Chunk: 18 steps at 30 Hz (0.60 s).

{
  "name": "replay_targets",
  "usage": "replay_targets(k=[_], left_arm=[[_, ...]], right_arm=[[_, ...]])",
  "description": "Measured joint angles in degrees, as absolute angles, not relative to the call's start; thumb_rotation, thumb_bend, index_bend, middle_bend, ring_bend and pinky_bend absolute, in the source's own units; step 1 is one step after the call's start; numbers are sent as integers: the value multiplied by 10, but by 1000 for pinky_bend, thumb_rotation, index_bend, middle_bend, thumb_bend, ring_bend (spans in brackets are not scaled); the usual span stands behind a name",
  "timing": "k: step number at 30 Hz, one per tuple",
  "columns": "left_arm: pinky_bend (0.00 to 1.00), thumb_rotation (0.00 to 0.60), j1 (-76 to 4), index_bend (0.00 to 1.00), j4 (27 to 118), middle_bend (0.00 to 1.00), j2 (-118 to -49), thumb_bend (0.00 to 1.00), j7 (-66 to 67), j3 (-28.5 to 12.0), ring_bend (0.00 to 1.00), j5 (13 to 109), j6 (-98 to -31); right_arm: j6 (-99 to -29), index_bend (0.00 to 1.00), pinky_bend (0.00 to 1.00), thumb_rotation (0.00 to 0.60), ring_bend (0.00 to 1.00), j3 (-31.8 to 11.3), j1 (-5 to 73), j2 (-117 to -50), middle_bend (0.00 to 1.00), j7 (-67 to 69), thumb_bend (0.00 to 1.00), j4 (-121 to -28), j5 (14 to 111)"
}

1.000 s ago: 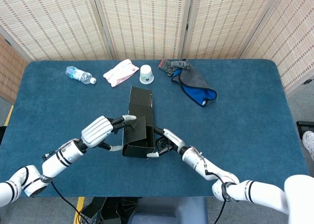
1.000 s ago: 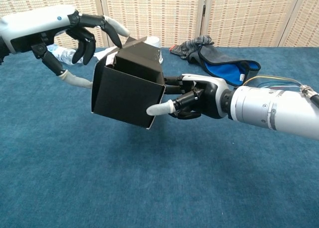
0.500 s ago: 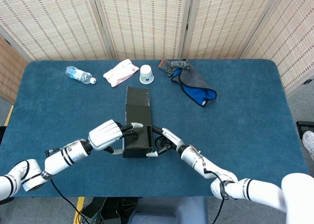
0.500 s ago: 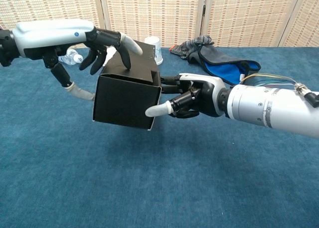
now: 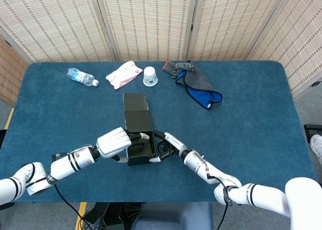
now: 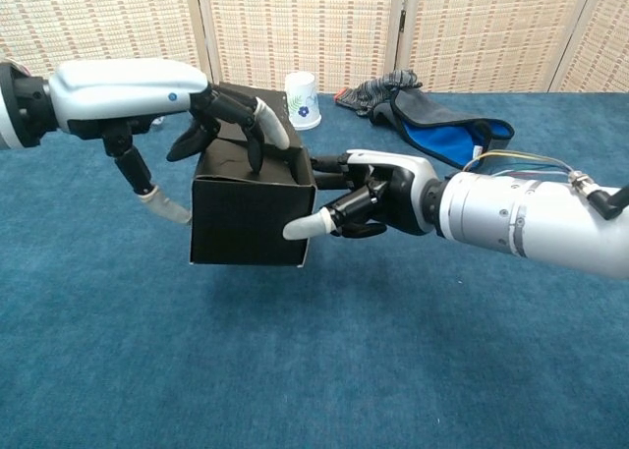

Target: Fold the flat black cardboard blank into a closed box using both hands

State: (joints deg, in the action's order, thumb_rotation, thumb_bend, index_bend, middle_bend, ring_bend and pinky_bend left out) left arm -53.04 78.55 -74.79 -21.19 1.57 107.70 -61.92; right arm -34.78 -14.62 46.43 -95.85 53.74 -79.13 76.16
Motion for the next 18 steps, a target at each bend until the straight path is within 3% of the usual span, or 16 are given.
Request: replay_targets(k=[18], left_arm=[[636, 600, -549, 539, 764, 377, -769, 261, -156, 37, 571, 1088, -609]], right_arm=[[-357, 406, 1000, 600, 747, -137, 467, -968, 410, 538, 361, -771, 774]])
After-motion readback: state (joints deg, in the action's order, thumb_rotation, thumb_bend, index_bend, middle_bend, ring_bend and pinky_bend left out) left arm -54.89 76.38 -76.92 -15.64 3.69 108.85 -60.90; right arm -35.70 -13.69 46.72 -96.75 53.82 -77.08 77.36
